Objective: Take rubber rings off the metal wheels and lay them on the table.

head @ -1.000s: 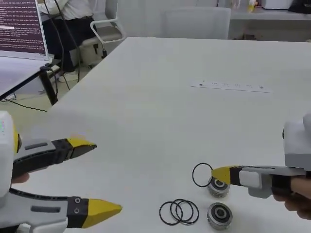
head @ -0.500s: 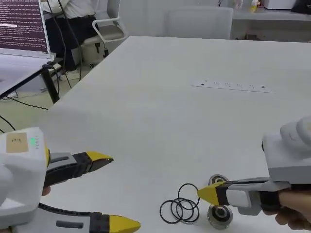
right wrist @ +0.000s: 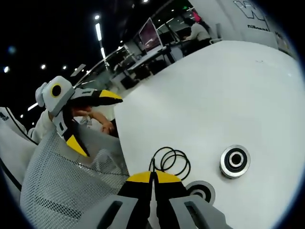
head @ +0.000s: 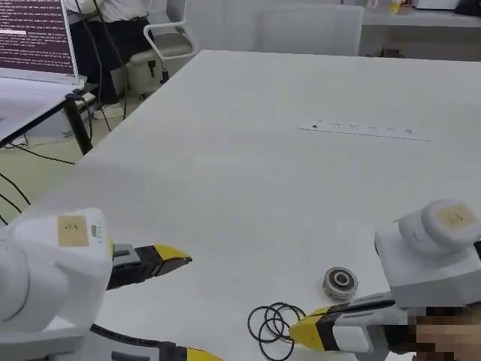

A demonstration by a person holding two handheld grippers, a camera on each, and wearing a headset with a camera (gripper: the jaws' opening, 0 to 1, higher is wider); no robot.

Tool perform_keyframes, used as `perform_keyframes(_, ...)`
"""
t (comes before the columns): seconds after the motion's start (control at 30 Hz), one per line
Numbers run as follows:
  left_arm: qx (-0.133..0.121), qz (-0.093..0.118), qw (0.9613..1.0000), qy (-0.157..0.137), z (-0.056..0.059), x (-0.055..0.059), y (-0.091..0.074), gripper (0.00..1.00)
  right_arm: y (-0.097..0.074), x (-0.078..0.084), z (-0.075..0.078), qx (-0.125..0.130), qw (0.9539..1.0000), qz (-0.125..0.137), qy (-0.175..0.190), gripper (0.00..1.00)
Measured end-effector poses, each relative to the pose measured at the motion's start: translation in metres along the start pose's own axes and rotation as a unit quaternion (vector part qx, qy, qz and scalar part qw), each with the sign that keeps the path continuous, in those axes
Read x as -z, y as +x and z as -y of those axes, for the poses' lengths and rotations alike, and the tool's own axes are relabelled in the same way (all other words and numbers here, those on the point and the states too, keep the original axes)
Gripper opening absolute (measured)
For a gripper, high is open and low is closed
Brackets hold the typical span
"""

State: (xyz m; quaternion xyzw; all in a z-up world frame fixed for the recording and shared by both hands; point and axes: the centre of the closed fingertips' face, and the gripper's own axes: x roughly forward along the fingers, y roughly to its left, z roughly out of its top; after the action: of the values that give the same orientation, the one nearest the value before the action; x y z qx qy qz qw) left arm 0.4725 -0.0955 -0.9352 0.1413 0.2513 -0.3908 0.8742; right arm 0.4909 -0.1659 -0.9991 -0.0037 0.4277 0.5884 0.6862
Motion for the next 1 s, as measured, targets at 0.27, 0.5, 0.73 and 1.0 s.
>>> perform_keyframes(0.27, 0.002, 0.005, 0.9999, -0.015, 0.0, 0.0, 0.0, 0.72, 0.002, 0.003, 0.012, 0.029, 0.9995, -0.006, -0.013, 0.0)
perform_keyframes(0.5, 0.001, 0.009, 0.9997, -0.024, 0.0, -0.001, 0.001, 0.72, 0.002, 0.004, 0.018, 0.043, 0.9986, -0.009, -0.03, 0.0)
perform_keyframes(0.73, 0.001, 0.009, 0.9997, -0.025, 0.0, 0.0, 0.001, 0.72, 0.002, 0.002, 0.019, 0.046, 0.9983, -0.005, -0.036, 0.02)
perform_keyframes(1.0, -0.001, 0.009, 0.9997, -0.025, 0.0, 0.0, 0.001, 0.72, 0.0, 0.0, 0.018, 0.048, 0.9978, -0.003, -0.045, 0.06)
